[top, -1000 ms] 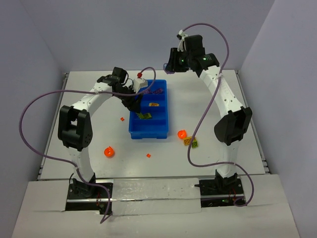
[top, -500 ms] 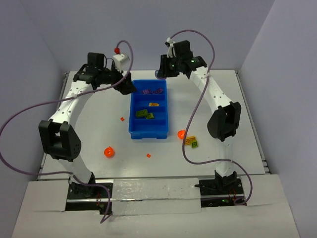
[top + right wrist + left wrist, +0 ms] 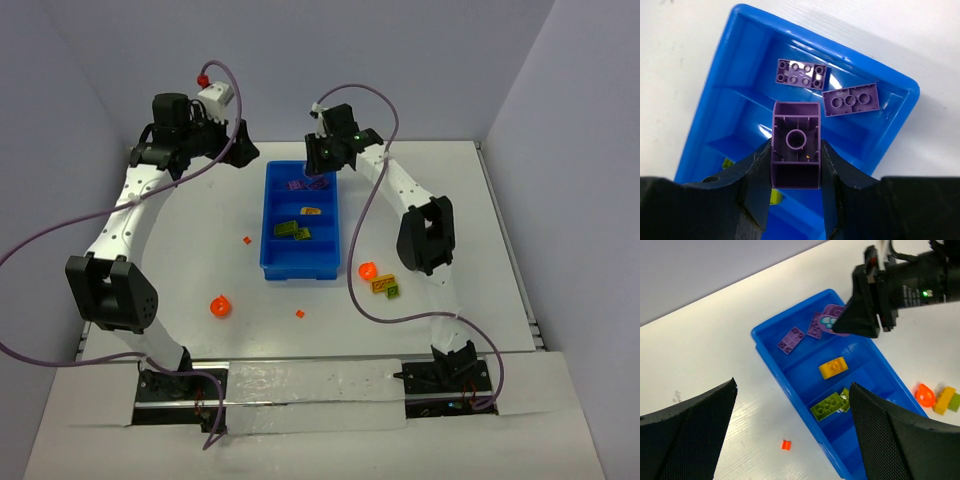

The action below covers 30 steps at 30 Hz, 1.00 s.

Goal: Sort the legos into containers by color

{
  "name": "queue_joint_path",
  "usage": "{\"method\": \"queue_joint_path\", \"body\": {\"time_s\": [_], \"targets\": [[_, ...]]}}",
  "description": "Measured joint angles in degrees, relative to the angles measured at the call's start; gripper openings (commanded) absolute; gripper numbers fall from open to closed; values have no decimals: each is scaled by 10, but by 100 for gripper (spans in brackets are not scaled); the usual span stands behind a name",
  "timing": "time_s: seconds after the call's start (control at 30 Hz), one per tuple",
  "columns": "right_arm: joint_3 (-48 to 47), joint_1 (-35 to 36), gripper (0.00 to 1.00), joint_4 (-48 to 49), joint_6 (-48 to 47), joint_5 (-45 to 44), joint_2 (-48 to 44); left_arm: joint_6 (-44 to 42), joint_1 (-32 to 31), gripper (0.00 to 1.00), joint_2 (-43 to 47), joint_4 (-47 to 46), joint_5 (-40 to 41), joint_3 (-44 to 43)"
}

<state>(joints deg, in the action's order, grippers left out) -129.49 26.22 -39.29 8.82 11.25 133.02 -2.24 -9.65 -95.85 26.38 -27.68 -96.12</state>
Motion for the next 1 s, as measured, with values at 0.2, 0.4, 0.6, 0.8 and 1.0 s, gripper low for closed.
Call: {"method": "queue_joint_path", "body": {"time_s": [0.2, 0.4, 0.6, 0.8, 1.0], "targets": [[-2, 0, 53, 15, -13, -12, 9, 25, 0, 99, 3, -9, 50, 10], [-3, 0, 88, 30, -22, -13, 9, 30, 0, 99, 4, -13, 60, 21], [-4, 0, 94, 32, -31, -13, 8, 35, 1, 99, 5, -42, 57, 50], [100, -13, 96, 16, -78, 25, -95, 30, 2, 99, 14, -70, 35, 79], [279, -82, 89, -27, -176, 87, -324, -13, 3, 99, 14, -69, -8, 80]]}}
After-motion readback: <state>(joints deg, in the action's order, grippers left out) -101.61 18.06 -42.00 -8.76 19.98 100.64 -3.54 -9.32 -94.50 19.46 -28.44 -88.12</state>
